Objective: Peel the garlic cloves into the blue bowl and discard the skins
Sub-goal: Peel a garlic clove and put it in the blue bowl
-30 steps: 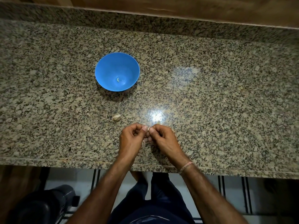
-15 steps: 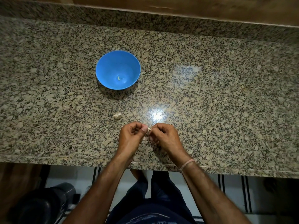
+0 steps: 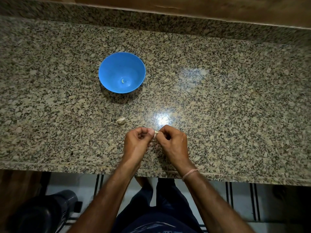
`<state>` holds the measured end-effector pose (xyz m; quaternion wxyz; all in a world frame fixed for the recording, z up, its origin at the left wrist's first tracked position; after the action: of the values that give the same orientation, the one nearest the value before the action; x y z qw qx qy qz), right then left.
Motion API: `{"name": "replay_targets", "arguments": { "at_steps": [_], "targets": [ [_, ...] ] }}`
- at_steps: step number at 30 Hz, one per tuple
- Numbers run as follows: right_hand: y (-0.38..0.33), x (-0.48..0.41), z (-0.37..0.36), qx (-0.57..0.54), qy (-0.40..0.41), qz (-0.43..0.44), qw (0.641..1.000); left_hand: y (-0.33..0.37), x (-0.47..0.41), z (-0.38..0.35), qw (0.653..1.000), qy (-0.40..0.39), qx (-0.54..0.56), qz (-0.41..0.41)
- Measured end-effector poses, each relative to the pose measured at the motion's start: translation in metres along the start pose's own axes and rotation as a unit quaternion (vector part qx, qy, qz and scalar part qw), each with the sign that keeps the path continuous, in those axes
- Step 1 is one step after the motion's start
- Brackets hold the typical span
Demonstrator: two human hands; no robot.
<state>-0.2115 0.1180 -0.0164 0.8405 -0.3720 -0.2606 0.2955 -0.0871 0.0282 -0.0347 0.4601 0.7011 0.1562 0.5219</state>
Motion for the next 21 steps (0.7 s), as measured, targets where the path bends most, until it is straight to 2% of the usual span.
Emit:
{"name": "replay_targets", "arguments": {
  "at_steps": [2, 3, 6, 9, 15, 21],
  "targets": [
    [0.006, -0.001, -0.003, -0.088, -0.033, -0.077, 0.993, 0.002, 0.001, 0.000, 1.000, -0.005, -0.017, -0.022],
    [0.008, -0.001, -0.004, -0.101, -0.041, -0.089, 0.990, 0.002, 0.000, -0.001, 1.000, -0.008, -0.003, -0.013],
    [-0.001, 0.001, -0.001, -0.034, -0.025, -0.020, 0.999, 0.001, 0.000, -0.001, 1.000, 0.000, 0.016, 0.008],
    [-0.010, 0.004, -0.001, 0.043, 0.005, 0.053, 0.998, 0.000, -0.001, 0.000, 1.000, 0.010, -0.025, 0.006],
    [0.003, -0.001, 0.003, 0.013, 0.005, 0.007, 1.000, 0.006, -0.003, 0.005, 0.997, 0.043, -0.049, -0.034],
    [0.001, 0.000, 0.005, 0.121, -0.005, 0.082, 0.989, 0.002, -0.005, 0.009, 0.994, 0.068, -0.077, -0.045]
  ]
}}
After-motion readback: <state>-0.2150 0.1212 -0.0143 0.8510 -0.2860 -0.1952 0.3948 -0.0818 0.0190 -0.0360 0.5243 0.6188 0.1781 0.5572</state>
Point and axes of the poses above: each hand's wrist, its own x-axis away from the middle knuckle, its own z-axis out of the back of the hand, y = z × x, the point moved 6 cm from there along -x, towards the middle knuckle, and after that the axes turned 5 degrees about x, right-handed, at the moved point
